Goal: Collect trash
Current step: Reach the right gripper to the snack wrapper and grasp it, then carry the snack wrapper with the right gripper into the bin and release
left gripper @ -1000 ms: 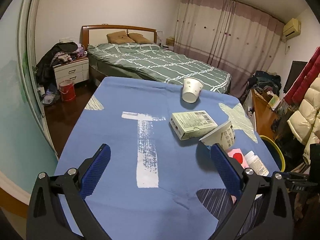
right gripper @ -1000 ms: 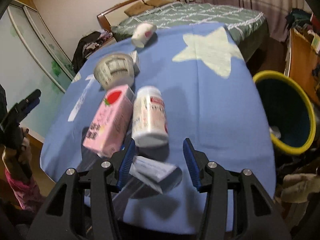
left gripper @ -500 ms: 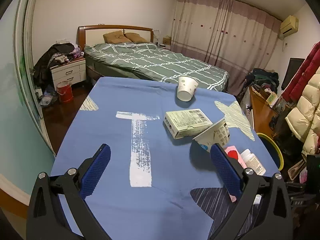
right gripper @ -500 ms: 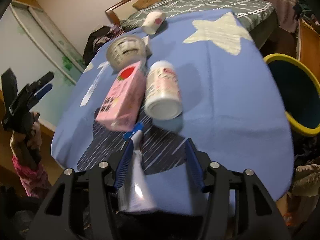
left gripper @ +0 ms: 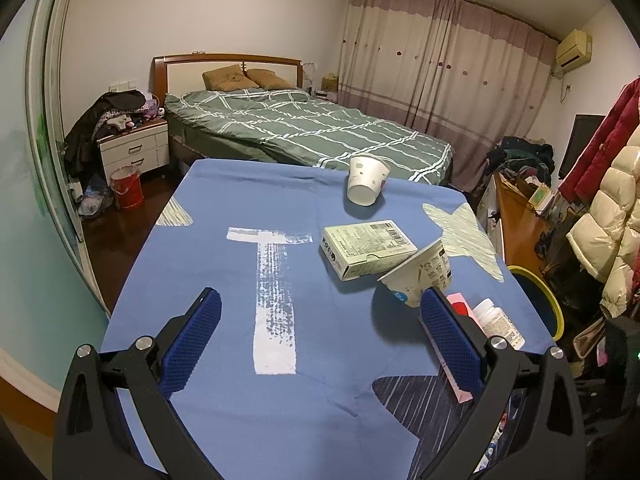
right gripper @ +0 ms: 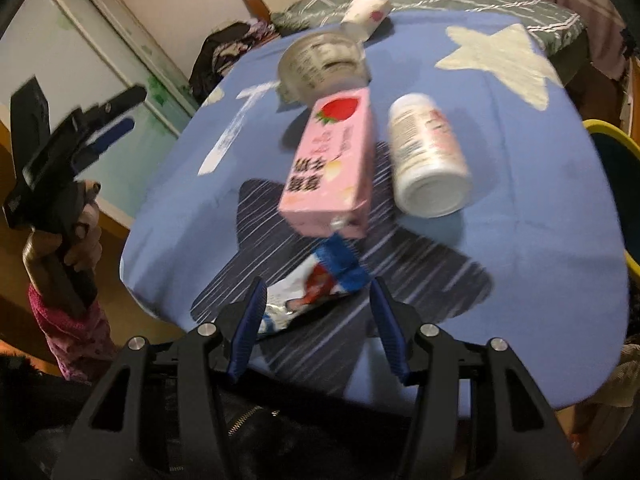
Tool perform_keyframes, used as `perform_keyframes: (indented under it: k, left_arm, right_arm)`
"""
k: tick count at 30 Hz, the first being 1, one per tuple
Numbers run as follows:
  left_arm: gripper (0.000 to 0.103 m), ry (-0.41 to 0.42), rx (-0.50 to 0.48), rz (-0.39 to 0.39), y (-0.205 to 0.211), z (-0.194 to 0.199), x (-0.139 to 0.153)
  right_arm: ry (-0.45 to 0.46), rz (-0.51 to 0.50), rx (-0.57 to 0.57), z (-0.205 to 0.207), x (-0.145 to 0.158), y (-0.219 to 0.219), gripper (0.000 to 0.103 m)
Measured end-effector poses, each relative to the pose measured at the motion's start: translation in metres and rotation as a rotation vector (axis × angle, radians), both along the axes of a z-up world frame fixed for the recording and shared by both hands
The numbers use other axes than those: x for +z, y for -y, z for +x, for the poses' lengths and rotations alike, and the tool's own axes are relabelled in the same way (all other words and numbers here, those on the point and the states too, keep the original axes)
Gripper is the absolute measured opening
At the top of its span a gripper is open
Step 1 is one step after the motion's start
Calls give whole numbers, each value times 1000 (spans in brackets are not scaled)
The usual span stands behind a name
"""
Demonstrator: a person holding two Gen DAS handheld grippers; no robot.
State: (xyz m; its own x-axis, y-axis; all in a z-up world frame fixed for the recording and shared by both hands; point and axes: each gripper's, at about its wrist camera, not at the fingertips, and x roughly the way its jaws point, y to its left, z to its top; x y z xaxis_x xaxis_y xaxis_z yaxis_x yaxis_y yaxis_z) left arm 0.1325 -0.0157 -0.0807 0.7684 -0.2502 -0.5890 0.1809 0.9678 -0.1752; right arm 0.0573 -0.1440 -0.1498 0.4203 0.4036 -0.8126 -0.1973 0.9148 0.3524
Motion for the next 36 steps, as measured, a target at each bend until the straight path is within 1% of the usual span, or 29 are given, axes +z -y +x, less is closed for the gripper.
perform_keyframes:
  k: [5, 8, 9, 10, 11, 12, 14, 18, 23, 26, 28, 29, 31, 33, 35, 36]
  left_arm:
    - [98, -4, -5, -2, -3, -2, -2]
    - [98, 1, 0, -5, -7, -2, -1]
    - [98, 1, 1, -8, -8, -2, -1]
    - [98, 2, 3, -10, -10, -3, -2]
    - [98, 2, 5, -12, -11, -3, -2]
    - [98, 2, 8, -12, -12, -3, -2]
    - [98, -2, 14, -14, -14, -2, -4]
    - [98, -8, 17, -16, -16, 0, -7]
    - [98, -10, 11, -11, -13, 0, -7]
    - [98, -13, -1, -7, -8, 0, -8]
    - [98, -17, -18, -5, -2, -1, -8]
    - [98, -21, -32, -6, 3, -1, -9]
    - [98, -28, -63, -4, 13, -3, -11]
    - [98, -38, -103, 3, 27, -5, -13]
    - [98, -56, -160, 13, 48, -7, -18]
    - [98, -62, -177, 16, 55, -9, -20]
  right_arm:
    - [-22, -42, -7, 9, -9, -16, 51]
    - [12, -94, -14, 13, -10, -28, 52]
    - [23, -118, -11, 14, -10, -32, 45]
    - [26, -125, -6, 14, -11, -35, 46]
    - [30, -122, 6, 14, -11, -39, 45]
    - [31, -113, 18, 14, -11, -40, 37]
    - [51, -111, 31, 12, -9, -42, 32]
    - [72, -78, 24, 10, -1, -36, 30]
    - [100, 9, 52, 2, 20, -22, 30]
    - [132, 26, 39, -1, 34, -9, 30]
    - [169, 2, -18, 0, 43, 9, 30]
    - [187, -19, -68, 2, 48, 23, 31]
    - [233, -96, -198, 11, 57, 59, 31]
    - [246, -154, -303, 19, 59, 87, 31]
    - [253, -246, -466, 33, 59, 132, 31]
    - [252, -271, -513, 37, 58, 146, 31]
